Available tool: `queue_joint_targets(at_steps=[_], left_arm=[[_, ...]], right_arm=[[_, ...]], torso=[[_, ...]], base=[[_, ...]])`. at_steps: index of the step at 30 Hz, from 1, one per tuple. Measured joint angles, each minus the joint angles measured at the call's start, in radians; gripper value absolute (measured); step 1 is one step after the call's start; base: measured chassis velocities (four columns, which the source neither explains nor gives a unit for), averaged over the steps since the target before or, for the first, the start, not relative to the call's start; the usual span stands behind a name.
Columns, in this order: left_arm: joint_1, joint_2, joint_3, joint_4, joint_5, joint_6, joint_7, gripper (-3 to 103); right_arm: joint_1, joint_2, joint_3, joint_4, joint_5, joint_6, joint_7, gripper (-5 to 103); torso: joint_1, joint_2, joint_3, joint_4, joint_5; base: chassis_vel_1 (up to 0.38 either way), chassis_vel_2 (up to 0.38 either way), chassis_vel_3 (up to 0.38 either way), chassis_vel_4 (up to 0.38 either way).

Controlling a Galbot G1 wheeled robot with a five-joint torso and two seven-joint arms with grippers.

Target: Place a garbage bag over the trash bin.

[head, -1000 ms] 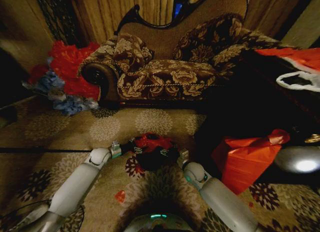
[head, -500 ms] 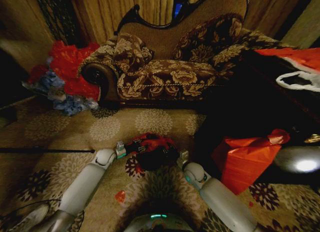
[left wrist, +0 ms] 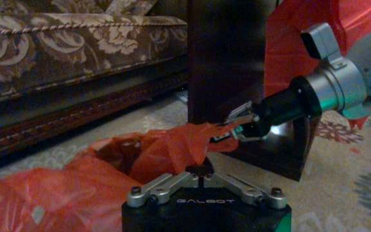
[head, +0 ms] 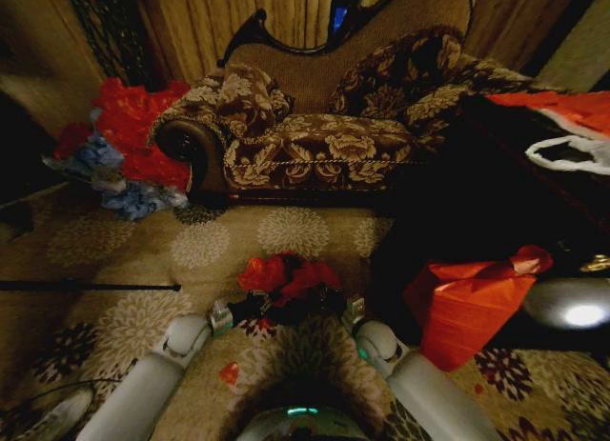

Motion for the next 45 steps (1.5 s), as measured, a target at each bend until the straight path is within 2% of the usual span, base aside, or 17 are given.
queue_joint_targets(at_steps=[5,14,25,32,38,45], left_arm=[[0.043,-0.029,0.002,-0.023,0.020,-0.008,-0.036,0],[0.087,-0.054,0.000,-0.027,0.049,-0.011,-0.046,0],[0.077,-0.103,0.030,0.159,0.082,-0.046,-0.067,0],[0.035,-0.158,0.061,0.281,0.115,-0.082,-0.093,0],[-0.033,-0.229,0.070,0.432,0.143,-0.121,-0.152,0],[-0.083,-0.276,0.068,0.525,0.164,-0.138,-0.202,0]], right_arm=[[-0.022,-0.001,0.009,0.001,-0.009,0.005,0.000,0],[-0.053,0.007,0.020,-0.001,-0.029,0.011,-0.001,0],[-0.055,0.049,0.015,-0.071,-0.070,0.027,-0.015,0],[-0.055,0.079,0.018,-0.136,-0.100,0.049,-0.024,0],[-0.046,0.120,0.026,-0.198,-0.111,0.060,-0.033,0],[-0.031,0.154,0.032,-0.249,-0.109,0.063,-0.037,0]], torso=[[0.000,0.000,0.000,-0.0001,0.0001],[0.000,0.000,0.000,-0.0001,0.0001],[0.000,0.000,0.000,0.0000,0.0000],[0.000,0.000,0.000,-0.0001,0.0001],[0.000,0.000,0.000,-0.0001,-0.0001],[0.000,0.000,0.000,0.0000,0.0001]], base=[[0.000,0.000,0.000,0.000],[0.000,0.000,0.000,0.000],[0.000,0.000,0.000,0.000],[0.000,0.000,0.000,0.000],[0.000,0.000,0.000,0.000],[0.000,0.000,0.000,0.000]])
